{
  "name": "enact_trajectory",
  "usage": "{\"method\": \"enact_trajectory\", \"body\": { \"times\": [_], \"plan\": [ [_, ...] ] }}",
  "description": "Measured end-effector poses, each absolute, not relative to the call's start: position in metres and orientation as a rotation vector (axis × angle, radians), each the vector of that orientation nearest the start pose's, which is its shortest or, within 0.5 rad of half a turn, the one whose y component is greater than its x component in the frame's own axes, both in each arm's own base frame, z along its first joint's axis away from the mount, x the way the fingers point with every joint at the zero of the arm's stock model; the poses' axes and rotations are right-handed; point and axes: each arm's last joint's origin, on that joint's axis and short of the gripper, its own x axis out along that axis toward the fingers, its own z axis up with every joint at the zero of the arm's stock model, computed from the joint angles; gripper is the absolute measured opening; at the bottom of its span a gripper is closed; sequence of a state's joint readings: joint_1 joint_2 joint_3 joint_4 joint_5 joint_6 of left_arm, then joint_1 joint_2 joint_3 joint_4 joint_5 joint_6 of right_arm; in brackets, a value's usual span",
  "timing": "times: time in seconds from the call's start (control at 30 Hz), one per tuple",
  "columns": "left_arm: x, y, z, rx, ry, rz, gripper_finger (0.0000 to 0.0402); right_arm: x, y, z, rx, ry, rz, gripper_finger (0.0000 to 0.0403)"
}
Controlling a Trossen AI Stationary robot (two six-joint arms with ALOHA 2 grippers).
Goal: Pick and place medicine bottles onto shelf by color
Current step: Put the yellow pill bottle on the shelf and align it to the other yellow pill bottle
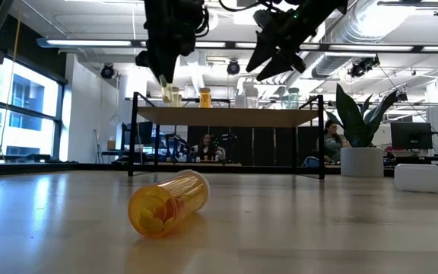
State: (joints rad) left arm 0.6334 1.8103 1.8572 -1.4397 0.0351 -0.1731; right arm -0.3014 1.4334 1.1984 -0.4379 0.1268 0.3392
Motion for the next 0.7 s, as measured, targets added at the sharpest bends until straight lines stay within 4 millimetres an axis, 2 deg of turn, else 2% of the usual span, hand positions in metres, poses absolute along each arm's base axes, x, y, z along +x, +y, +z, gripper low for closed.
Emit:
{"method": "enact_trajectory", "body": {
  "times": [0.3,0.7],
  "plan": [
    [0.286,0.207,0.325,-0.608,1.305,0.625,0.0115,0.296,-0.096,0.305,0.38,0.61,-0.524,0.0202],
    [0.286,0.207,0.324,-0.6,1.306,0.63,0.0115,0.295,-0.095,0.304,0.381,0.631,-0.527,0.0202]
  ]
}}
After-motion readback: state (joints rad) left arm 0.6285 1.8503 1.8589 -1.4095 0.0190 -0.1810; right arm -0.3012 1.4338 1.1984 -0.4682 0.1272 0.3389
